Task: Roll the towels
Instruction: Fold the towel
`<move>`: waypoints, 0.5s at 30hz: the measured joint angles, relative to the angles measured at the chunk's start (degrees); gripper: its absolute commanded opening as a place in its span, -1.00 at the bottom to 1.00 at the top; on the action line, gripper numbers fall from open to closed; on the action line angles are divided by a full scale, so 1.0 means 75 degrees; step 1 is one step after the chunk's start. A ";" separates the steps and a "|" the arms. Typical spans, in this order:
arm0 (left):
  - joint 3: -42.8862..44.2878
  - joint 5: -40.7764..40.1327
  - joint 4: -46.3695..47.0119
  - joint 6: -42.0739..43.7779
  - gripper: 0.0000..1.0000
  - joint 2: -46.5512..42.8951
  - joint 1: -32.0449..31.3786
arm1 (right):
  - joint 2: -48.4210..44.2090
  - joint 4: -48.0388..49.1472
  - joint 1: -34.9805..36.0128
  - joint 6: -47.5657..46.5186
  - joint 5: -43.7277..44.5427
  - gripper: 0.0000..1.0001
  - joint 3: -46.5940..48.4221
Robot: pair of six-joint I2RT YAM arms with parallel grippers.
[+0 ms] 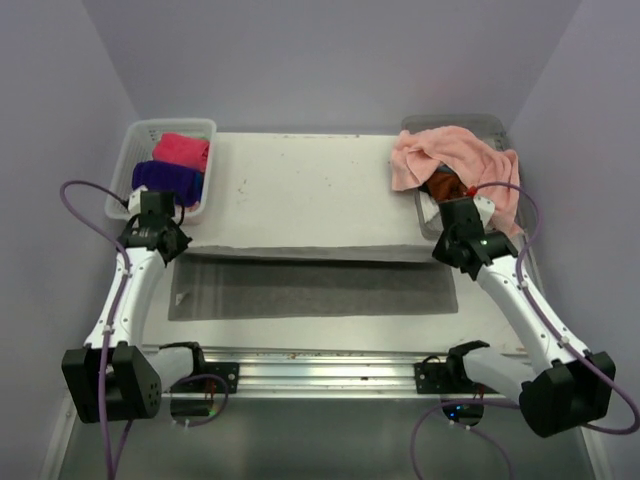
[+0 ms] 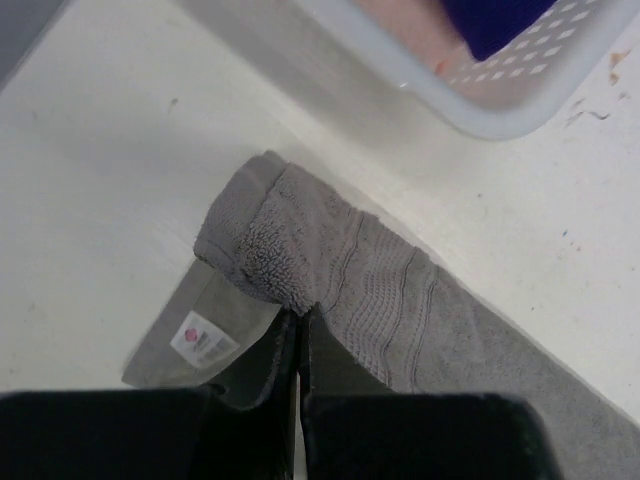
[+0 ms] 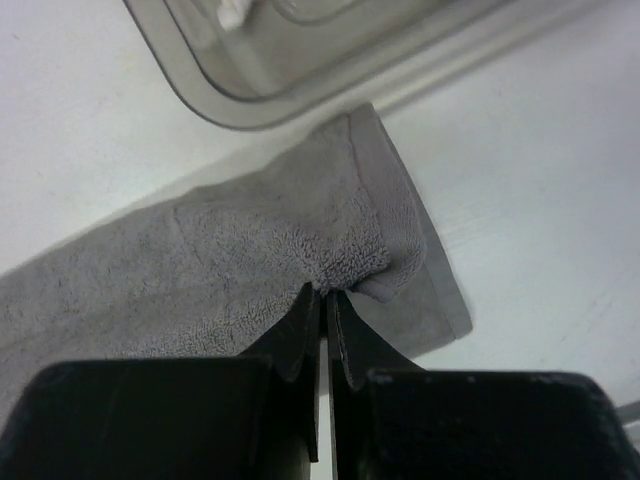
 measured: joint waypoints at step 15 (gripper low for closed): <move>-0.1224 0.0143 -0.1574 -0.1664 -1.00 -0.0554 0.0000 | -0.2142 -0.1693 -0.0003 0.2022 -0.0627 -1.00 -0.2028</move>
